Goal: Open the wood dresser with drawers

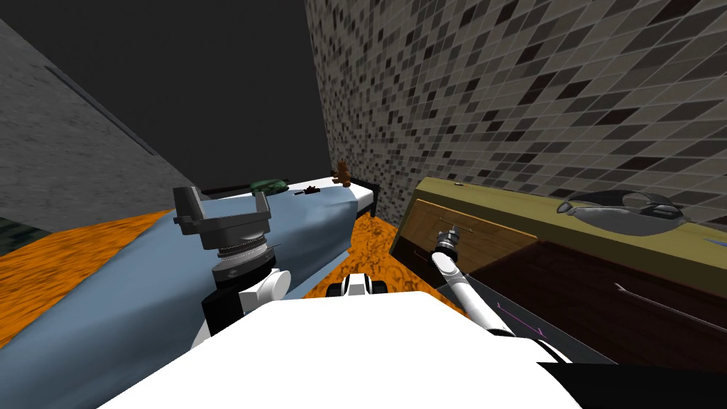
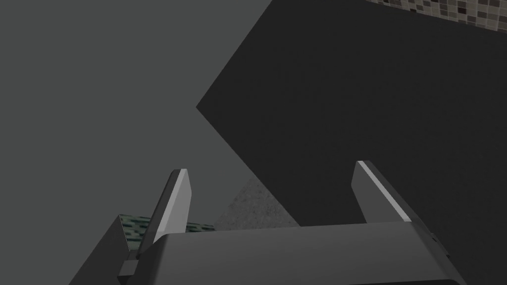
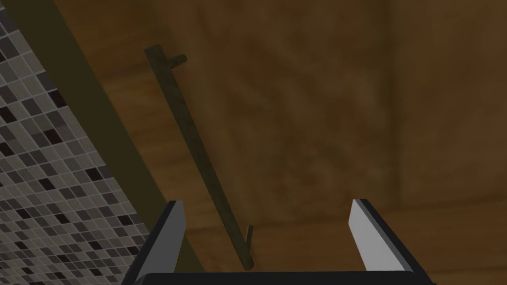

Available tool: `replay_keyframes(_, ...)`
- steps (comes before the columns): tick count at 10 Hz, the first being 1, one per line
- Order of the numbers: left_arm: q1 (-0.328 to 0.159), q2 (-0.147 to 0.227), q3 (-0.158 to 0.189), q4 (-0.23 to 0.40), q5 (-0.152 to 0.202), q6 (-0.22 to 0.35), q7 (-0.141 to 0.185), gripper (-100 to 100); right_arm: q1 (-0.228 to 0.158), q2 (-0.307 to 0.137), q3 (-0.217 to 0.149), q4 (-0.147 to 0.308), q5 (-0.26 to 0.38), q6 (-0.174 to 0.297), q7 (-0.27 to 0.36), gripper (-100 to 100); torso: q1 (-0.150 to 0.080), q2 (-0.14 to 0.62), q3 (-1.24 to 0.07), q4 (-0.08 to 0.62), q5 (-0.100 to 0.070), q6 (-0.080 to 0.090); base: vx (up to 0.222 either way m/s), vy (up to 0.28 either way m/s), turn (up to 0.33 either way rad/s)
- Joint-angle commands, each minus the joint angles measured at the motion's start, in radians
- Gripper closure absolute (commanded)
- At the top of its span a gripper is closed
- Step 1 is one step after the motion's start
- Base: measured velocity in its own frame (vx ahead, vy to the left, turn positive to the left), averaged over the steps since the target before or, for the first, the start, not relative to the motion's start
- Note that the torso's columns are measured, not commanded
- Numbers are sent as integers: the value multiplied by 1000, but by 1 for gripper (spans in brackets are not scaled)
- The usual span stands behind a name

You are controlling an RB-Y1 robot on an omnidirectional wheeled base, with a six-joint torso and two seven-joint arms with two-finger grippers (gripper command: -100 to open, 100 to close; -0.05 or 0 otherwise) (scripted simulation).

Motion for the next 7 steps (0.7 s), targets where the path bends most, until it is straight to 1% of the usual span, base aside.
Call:
replay_keyframes(1, 0, 0, 0, 0, 0, 0, 0, 0, -30, -20, -1, 42, 47, 37, 22, -100, 0, 0, 0, 0, 0, 0, 28, 17, 66)
replay_keyframes(2, 0, 0, 0, 0, 0, 0, 0, 0, -19, -14, 0, 29, 36, 28, 15, -100, 0, 0, 0, 0, 0, 0, 13, 8, 14)
replay_keyframes(3, 0, 0, 0, 0, 0, 0, 0, 0, -35, -41, -15, 36, 16, 3, 26, -100, 0, 0, 0, 0, 0, 0, 60, -23, -16)
replay_keyframes(4, 0, 0, 0, 0, 0, 0, 0, 0, -26, -28, -6, 33, 28, 21, 19, -100, -2, -2, -1, 0, 0, 0, 39, -17, 0)
replay_keyframes(5, 0, 0, 0, 0, 0, 0, 0, 0, -27, -29, -7, 33, 26, 17, 20, 100, -1, -1, -1, -1, 0, 0, 6, -3, 1)
replay_keyframes(6, 0, 0, 0, 0, 0, 0, 0, 0, -28, -32, -7, 29, 24, 12, 22, 100, 1, 1, 0, 0, 0, 0, -62, 58, -43)
replay_keyframes(7, 0, 0, 0, 0, 0, 0, 0, 0, -29, -33, -8, 27, 24, 10, 22, 100, -1, 0, 1, -5, -8, -2, -124, 150, -27)
